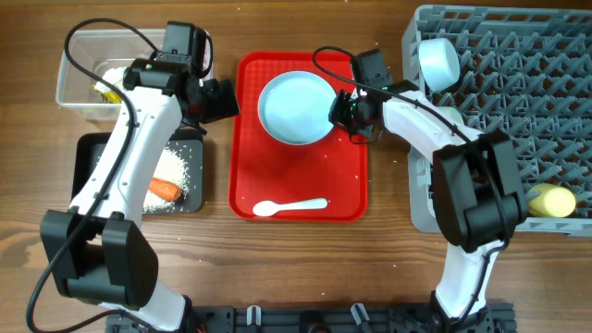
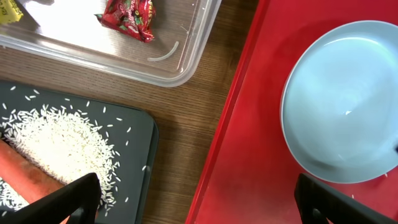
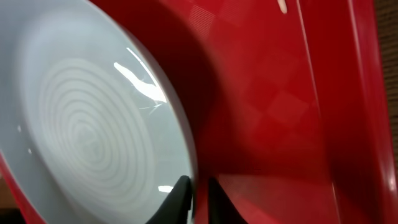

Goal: Sort waste into correct bins and load items into the dishwasher rack
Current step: 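Lift the light-blue plate and stand it upright in the rack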

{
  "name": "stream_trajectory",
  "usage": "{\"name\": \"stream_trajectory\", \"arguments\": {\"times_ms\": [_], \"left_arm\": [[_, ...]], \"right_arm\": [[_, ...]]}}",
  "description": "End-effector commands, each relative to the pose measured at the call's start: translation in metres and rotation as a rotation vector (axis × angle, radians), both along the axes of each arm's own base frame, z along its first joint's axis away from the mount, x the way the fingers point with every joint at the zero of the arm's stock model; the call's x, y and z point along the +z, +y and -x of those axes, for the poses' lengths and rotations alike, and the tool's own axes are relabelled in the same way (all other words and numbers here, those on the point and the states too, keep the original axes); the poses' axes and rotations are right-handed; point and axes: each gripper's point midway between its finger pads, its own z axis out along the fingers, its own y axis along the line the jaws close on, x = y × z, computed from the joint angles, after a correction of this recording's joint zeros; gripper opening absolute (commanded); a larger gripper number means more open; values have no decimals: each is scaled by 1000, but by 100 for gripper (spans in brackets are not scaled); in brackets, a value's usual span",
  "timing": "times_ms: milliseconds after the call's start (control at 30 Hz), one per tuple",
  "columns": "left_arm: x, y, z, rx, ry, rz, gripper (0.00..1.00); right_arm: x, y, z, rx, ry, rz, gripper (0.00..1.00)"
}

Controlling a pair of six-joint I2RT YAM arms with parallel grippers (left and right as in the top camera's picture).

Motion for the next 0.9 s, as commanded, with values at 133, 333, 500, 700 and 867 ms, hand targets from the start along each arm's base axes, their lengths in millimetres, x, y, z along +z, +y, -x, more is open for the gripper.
{"name": "stream_trajectory", "arguments": {"times_ms": [133, 333, 500, 700, 867], "left_arm": [[-5, 0, 1, 2, 14, 4, 100], [-5, 0, 1, 2, 14, 4, 100], [-5, 0, 1, 2, 14, 4, 100], [-5, 0, 1, 2, 14, 4, 100], [-5, 0, 1, 2, 14, 4, 100]], "right_arm": [[-12, 0, 0, -2, 19, 4, 6], [-3, -4, -4, 17, 0, -12, 4], [80, -43, -24, 77, -220, 12, 4], [207, -119, -20, 52, -541, 204, 4], [262, -236, 7, -153, -596, 644, 4]]}}
